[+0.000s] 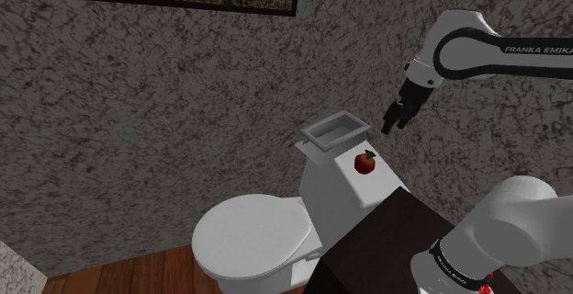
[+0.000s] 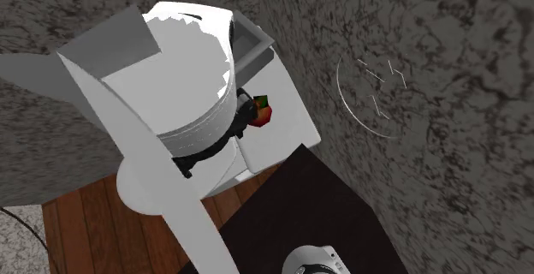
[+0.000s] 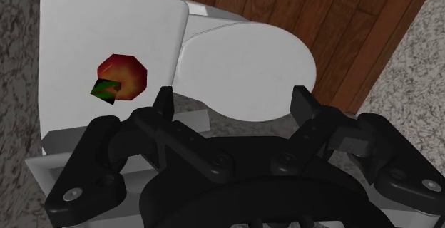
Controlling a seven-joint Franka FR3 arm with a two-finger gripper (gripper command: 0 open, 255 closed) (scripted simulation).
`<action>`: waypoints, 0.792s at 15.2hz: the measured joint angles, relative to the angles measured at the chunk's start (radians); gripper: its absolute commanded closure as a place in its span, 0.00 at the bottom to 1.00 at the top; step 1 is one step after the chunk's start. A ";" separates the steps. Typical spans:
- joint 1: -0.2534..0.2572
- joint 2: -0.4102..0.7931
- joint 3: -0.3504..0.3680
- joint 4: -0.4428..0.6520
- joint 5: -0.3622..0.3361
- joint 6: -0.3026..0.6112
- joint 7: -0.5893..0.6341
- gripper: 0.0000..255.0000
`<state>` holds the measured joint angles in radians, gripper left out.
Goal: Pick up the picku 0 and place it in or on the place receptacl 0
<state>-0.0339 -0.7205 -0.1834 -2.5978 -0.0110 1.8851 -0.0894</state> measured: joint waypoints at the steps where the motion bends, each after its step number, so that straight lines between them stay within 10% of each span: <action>1: -0.008 0.005 -0.018 -0.022 -0.011 0.035 -0.022 0.00; 12: -0.021 0.304 -0.239 -0.092 -0.029 0.474 -0.285 0.00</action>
<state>-0.0546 -0.4164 -0.4229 -2.6902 -0.0402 2.3592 -0.3743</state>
